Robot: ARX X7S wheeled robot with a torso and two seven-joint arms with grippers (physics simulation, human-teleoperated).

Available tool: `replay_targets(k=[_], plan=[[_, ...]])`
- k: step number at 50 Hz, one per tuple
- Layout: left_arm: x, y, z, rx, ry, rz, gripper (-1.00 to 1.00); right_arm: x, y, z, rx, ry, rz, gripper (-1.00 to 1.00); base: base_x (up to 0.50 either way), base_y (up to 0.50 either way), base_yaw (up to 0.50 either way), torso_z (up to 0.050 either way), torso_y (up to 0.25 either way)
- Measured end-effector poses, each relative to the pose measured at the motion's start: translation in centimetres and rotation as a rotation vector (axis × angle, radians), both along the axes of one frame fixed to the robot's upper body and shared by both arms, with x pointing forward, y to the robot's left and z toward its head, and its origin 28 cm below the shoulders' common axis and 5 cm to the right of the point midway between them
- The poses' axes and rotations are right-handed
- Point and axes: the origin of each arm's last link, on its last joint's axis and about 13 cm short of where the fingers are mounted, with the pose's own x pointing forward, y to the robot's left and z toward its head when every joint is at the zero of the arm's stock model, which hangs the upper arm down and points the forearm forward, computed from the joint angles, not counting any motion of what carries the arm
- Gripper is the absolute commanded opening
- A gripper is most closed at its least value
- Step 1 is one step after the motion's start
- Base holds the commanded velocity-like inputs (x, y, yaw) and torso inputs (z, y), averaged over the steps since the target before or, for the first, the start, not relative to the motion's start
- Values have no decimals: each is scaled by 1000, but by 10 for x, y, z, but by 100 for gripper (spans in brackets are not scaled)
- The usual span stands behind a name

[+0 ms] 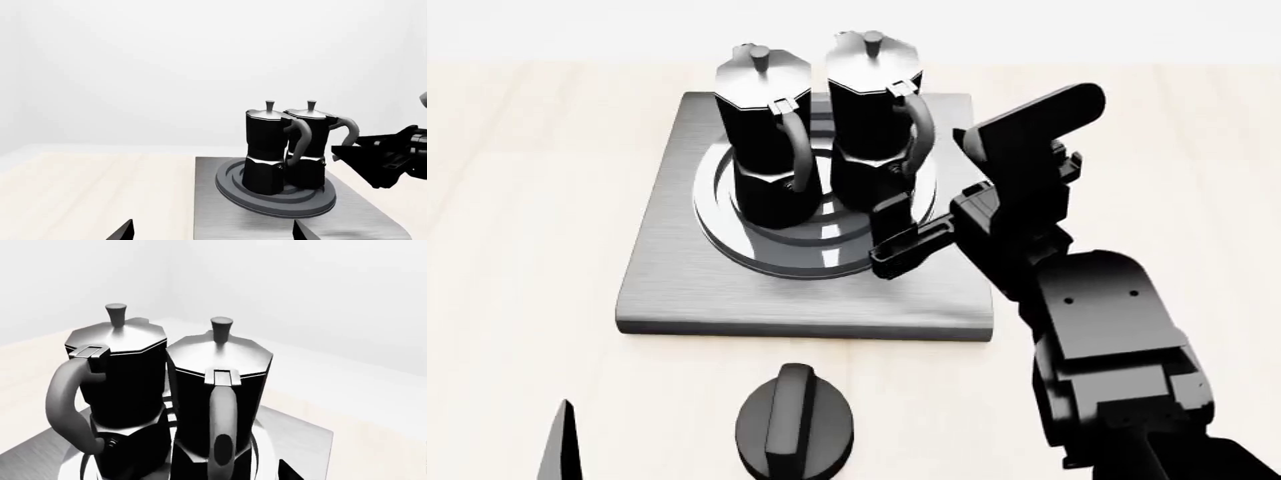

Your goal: Put both moka pots on the stove.

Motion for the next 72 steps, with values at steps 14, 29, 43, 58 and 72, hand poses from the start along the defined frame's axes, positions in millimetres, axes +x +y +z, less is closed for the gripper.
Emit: replay_targets(k=[14,29,43,58,72], plan=[[0,0,-1,0,0,0,100,-1,2,7,8,-71,-18,100,0,0,0,0,0],[0,0,0,1,-2,0,100,-52,20,50,39,-372,-163,100,0,0,0,0,0],[-1,0,1,0,-7,-2,100,-133,41,46,56,-517,-276,100,0,0,0,0,0],[-2,-3,0,2,-11,-10,100,-188,40,4,46,-525,-278,100,0,0,0,0,0],[-2,-3,0,5,-15,-13,100,-210,39,-5,55,-519,-266,100,0,0,0,0,0]])
